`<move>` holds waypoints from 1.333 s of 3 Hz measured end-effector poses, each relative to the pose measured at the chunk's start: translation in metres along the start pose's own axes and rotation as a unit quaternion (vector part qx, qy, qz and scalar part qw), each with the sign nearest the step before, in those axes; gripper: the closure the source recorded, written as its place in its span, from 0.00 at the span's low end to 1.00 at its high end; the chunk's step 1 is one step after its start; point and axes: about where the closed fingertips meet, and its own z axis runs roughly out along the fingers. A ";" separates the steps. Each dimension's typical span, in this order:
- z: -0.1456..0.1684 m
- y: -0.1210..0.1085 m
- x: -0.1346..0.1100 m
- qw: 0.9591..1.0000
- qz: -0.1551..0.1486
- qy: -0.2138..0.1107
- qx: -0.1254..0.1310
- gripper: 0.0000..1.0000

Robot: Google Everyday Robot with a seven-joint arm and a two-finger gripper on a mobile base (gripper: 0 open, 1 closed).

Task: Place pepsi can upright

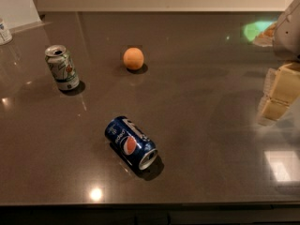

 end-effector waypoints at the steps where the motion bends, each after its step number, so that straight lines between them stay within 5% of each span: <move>1: 0.000 0.000 0.000 1.000 0.000 0.000 0.000 0.00; 2: 0.003 0.007 -0.022 0.998 -0.056 -0.011 -0.009 0.00; 3: 0.012 0.019 -0.057 0.987 -0.153 -0.036 -0.023 0.00; 4: 0.019 0.031 -0.088 0.963 -0.261 -0.061 -0.036 0.00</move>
Offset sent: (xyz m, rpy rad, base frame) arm -0.0044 0.0623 -0.0061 -0.0224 0.0162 0.3297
